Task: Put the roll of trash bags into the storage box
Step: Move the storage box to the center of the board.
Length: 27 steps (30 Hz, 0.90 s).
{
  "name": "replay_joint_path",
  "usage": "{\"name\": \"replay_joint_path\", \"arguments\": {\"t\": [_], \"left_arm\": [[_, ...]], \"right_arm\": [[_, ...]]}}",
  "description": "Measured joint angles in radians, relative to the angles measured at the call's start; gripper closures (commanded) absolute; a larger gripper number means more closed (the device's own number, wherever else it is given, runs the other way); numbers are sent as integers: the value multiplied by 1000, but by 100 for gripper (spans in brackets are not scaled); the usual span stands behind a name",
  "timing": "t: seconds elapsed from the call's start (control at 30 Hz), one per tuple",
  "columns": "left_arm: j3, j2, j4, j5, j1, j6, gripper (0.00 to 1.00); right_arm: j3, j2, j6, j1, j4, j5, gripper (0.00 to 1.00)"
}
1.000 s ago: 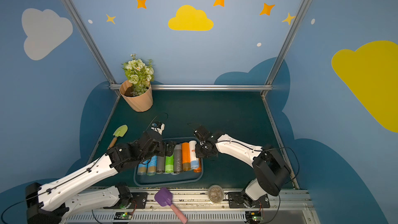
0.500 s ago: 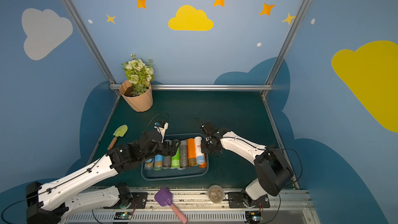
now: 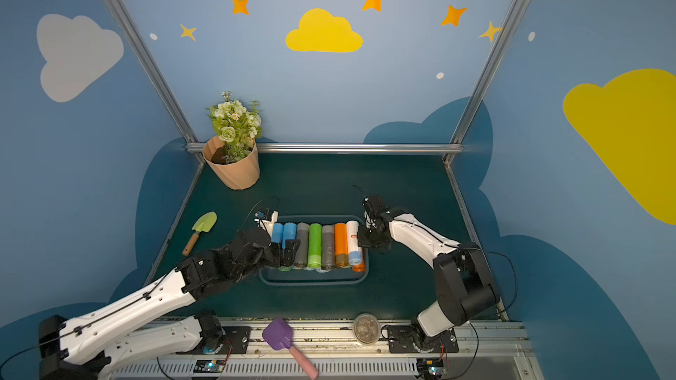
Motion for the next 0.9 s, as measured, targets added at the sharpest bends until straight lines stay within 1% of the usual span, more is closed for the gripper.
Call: {"name": "replay_joint_path", "arguments": {"t": [0.2, 0.47, 0.57, 0.6, 0.7, 0.77, 0.9], "left_arm": [[2, 13, 0, -21, 0, -6, 0], [18, 40, -13, -51, 10, -23, 0], [18, 38, -14, -57, 19, -26, 0], [18, 36, -14, -58, 22, -27, 0], [18, 27, -14, -60, 33, -26, 0], [18, 20, -15, -63, 42, -26, 0], [18, 2, -21, -76, 77, -21, 0]], "right_arm": [[53, 57, -65, -72, 3, -53, 100], [69, 73, -80, -87, 4, -66, 100], [69, 72, -79, -87, 4, -66, 81], [69, 72, -74, -89, 6, -60, 77], [69, 69, -69, -102, 15, -42, 71], [69, 60, -69, -107, 16, -31, 69], [69, 3, -74, -120, 10, -1, 61]]}}
